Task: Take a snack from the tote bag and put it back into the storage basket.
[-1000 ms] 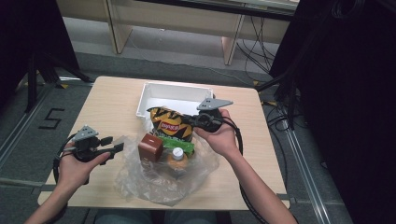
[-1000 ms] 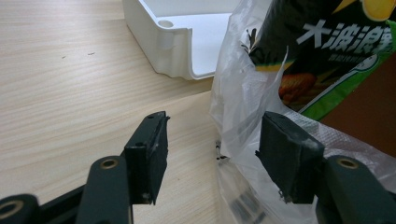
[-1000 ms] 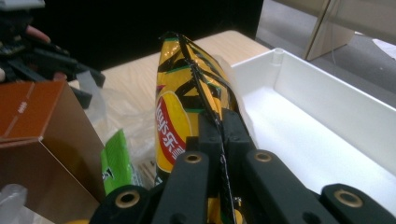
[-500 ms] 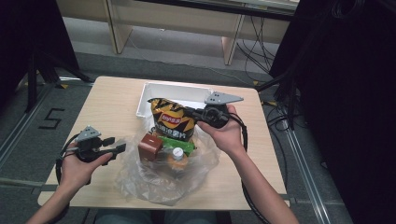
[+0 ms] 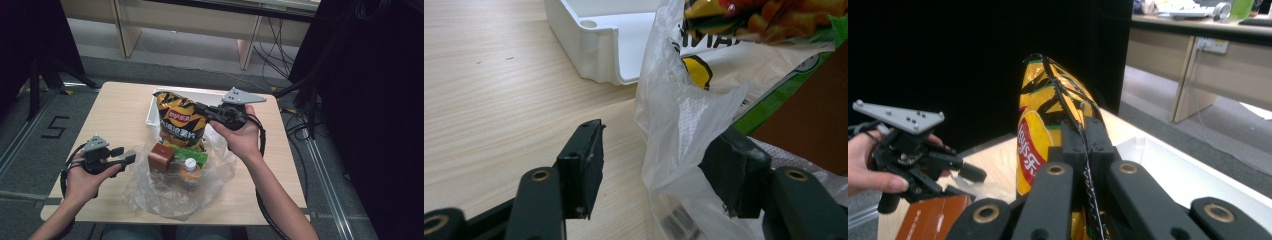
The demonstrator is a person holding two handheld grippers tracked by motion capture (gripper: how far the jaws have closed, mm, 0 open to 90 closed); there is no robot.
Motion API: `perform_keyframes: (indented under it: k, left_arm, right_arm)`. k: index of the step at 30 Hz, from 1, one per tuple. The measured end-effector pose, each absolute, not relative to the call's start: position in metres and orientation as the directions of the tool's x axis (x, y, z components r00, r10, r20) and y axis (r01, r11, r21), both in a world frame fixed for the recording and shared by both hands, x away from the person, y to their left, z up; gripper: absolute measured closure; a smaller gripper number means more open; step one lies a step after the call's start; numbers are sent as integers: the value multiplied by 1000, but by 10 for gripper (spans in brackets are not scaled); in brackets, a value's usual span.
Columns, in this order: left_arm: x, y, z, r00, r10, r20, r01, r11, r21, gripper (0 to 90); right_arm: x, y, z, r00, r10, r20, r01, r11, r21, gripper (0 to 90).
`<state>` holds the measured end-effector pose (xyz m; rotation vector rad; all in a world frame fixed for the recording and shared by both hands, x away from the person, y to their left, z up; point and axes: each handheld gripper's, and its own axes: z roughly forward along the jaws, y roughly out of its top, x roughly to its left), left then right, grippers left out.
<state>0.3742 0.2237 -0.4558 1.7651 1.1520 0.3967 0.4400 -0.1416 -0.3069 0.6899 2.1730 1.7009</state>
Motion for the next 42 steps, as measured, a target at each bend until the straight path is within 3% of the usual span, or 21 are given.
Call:
perform_keyframes:
  k: [42]
  left_arm:
    - [374,220,-458,515,831,-212,528,-113,842,416]
  right_arm:
    - [461,-145,-234,-811,584,37,89,61,994,900]
